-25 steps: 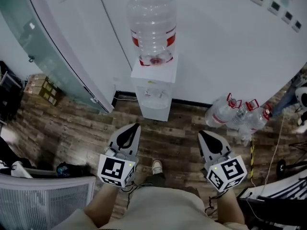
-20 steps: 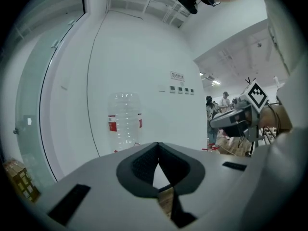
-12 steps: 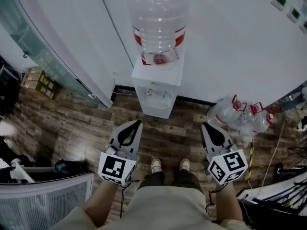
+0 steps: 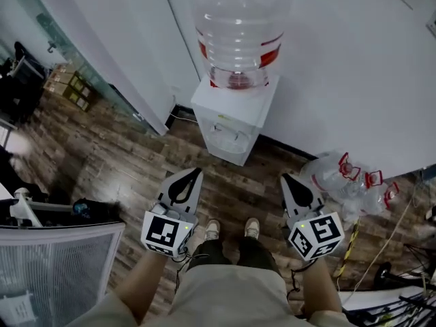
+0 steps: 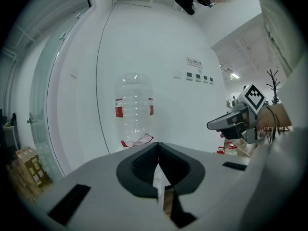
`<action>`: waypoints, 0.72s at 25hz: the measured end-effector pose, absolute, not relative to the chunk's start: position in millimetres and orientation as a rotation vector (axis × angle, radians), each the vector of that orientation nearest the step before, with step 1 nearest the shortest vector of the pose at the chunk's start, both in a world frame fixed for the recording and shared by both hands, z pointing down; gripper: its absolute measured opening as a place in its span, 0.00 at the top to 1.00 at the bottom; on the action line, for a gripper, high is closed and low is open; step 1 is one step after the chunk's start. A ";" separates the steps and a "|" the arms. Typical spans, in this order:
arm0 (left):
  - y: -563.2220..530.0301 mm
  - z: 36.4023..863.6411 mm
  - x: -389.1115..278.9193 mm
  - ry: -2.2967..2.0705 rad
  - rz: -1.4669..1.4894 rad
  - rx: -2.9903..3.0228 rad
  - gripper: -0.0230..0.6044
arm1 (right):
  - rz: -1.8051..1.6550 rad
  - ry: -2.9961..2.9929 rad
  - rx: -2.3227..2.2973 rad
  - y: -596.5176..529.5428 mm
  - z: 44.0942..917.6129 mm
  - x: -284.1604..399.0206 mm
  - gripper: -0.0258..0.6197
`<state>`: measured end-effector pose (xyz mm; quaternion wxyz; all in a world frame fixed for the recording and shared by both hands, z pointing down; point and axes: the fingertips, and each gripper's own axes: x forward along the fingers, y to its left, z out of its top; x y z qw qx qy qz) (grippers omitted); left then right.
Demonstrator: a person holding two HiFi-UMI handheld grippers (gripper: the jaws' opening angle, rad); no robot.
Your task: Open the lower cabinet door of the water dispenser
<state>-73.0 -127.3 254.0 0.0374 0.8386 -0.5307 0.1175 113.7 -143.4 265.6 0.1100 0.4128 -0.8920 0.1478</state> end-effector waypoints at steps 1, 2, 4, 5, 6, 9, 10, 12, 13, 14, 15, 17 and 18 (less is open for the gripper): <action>-130.7 257.9 -67.8 -1.644 0.362 2.563 0.95 | 0.434 -2.638 1.191 -149.7 268.4 116.2 0.95; -134.1 261.2 -62.6 -1.657 0.363 2.559 0.95 | 0.433 -2.667 1.167 -155.8 269.7 118.1 0.95; -140.9 268.0 -53.4 -1.677 0.364 2.554 0.95 | 0.427 -2.734 1.117 -167.3 272.5 120.7 0.93; -144.8 272.7 -49.8 -1.685 0.364 2.549 0.95 | 0.423 -2.756 1.092 -173.0 276.0 121.6 0.91; -149.3 278.7 -46.9 -1.691 0.368 2.545 0.95 | 0.421 -2.771 1.070 -179.1 281.1 122.1 0.89; -163.7 299.6 -40.4 -1.700 0.359 2.535 0.95 | 0.421 -2.789 1.036 -197.8 302.6 121.9 0.77; -168.3 306.4 -39.0 -1.702 0.343 2.528 0.95 | 0.420 -2.790 1.032 -203.7 311.5 121.3 0.73; -177.1 321.1 -38.4 -1.703 0.324 2.515 0.95 | 0.411 -2.785 1.035 -215.0 332.5 119.2 0.66; -181.0 330.4 -39.4 -1.701 0.328 2.518 0.95 | 0.406 -2.781 1.041 -220.2 344.7 117.7 0.64; -184.7 340.5 -40.8 -1.698 0.338 2.525 0.95 | 0.401 -2.777 1.049 -225.1 357.9 115.9 0.62; -188.4 350.5 -42.3 -1.697 0.343 2.529 0.95 | 0.398 -2.778 1.058 -229.7 371.4 113.8 0.59; -196.1 370.1 -45.5 -1.700 0.338 2.524 0.95 | 0.405 -2.803 1.066 -238.6 397.3 108.4 0.53; -199.9 380.7 -47.7 -1.704 0.334 2.519 0.95 | 0.419 -2.819 1.067 -243.6 410.4 105.2 0.51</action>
